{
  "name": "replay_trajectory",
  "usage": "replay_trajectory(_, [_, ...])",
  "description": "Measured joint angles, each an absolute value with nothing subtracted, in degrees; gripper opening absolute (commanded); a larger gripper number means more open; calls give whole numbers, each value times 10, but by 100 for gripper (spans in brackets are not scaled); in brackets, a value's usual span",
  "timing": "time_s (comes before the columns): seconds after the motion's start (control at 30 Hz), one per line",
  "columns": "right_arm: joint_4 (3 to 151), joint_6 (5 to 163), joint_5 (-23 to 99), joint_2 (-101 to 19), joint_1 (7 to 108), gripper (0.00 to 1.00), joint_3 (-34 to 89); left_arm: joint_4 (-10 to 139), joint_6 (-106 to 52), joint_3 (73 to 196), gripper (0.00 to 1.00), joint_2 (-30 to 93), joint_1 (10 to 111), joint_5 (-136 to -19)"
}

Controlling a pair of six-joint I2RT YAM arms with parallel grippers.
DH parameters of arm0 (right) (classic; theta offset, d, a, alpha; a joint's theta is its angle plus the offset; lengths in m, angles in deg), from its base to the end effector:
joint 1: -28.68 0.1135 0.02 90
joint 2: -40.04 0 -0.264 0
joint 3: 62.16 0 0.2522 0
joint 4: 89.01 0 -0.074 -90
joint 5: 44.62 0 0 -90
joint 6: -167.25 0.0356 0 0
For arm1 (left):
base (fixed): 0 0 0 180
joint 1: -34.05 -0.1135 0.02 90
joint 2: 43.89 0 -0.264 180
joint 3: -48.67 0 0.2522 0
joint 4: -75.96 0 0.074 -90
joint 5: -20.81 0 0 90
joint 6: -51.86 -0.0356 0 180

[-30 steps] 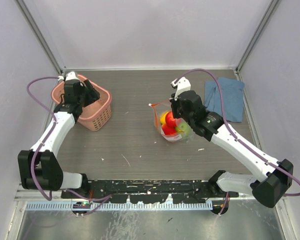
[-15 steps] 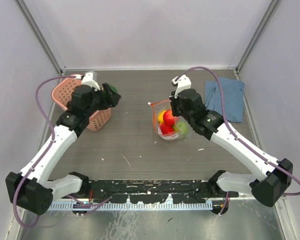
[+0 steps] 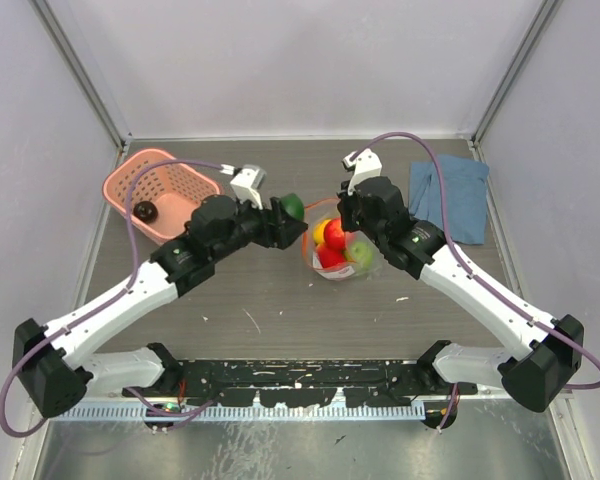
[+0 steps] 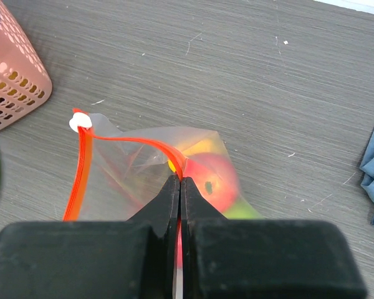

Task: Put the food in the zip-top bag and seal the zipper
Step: Place the fake fruit in the zipper food storage bag.

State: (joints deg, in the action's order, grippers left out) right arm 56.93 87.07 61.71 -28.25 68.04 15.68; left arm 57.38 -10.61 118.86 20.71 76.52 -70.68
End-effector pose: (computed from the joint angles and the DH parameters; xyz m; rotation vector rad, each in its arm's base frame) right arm 0.2147 0.1632 0.3557 -0.3284 1.9631 0.2718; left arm 0.1945 -0.1793 0.3519 0.2650 1.8704 -0.8821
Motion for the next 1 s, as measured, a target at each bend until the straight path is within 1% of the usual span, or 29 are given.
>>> replay_trajectory(0.23, [576,880,610,-283,680,0,155,663,-124,1184,34,268,837,-700])
replay_trajectory(0.37, [579,884,600,-283,680,0,153,688,-125,1187,35,302,851,-685])
replay_trajectory(0.63, [594,895,589,-282,680,0,140,692,-113,1191,37,368,861,-627])
replay_trajectory(0.8, [598,897,587,-282,680,0,136,677,-100,1211,43,391,868,-600])
replay_trajectory(1.0, [603,899,586,-281,680,0,134,654,-106,1225,56,401,897,-596])
